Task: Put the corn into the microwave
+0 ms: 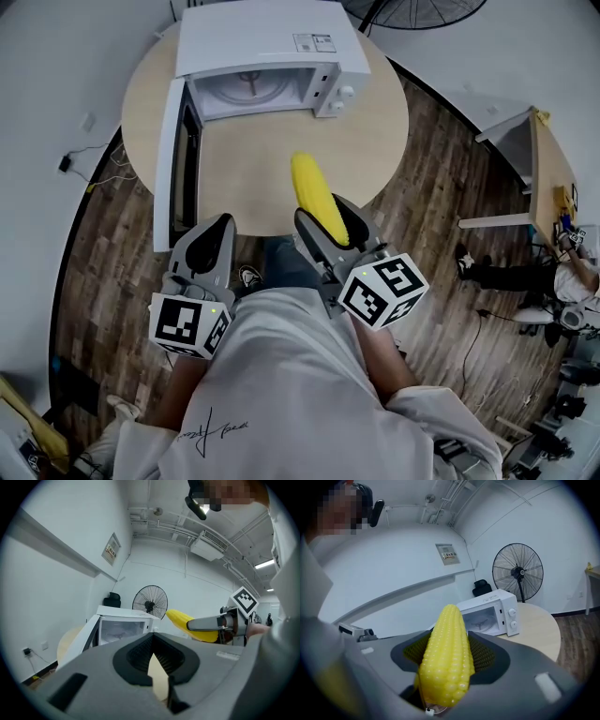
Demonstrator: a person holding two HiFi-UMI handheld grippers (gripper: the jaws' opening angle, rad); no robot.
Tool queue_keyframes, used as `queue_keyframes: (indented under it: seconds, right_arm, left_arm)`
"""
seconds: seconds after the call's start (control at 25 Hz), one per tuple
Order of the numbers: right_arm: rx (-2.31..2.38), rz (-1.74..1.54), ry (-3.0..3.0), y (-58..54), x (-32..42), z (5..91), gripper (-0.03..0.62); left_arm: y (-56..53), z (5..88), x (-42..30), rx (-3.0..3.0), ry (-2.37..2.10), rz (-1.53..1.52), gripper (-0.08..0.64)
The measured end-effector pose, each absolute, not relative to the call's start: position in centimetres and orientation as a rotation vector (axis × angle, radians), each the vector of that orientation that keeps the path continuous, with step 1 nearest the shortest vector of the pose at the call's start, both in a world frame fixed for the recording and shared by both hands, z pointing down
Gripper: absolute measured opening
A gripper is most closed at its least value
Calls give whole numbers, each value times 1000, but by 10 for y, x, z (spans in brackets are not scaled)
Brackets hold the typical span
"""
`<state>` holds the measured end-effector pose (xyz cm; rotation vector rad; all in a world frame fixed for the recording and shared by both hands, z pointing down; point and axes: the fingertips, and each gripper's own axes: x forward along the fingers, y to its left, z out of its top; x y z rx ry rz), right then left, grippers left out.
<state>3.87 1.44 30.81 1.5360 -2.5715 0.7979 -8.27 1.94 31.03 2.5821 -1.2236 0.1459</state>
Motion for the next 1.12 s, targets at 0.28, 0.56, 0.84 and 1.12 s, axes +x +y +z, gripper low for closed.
queue_keyframes:
  seconds: [0.28, 0.56, 0.84, 1.12]
  right_arm:
    - [1514, 781, -2570, -6, 40, 320, 261]
    - [1459, 756, -2575, -38, 39, 327, 261]
    - [1406, 766, -2573, -65, 33, 334, 261]
    - [1393, 793, -2556, -83, 32, 348, 261]
  left_arm:
    - [3, 311, -74, 2617, -1244, 171, -11]
    - [-23, 311, -77, 2583, -1299, 172, -11]
    - [-45, 315, -80, 2536, -1321, 159, -11]
    - [-56, 324, -83, 2509, -1324, 186, -11]
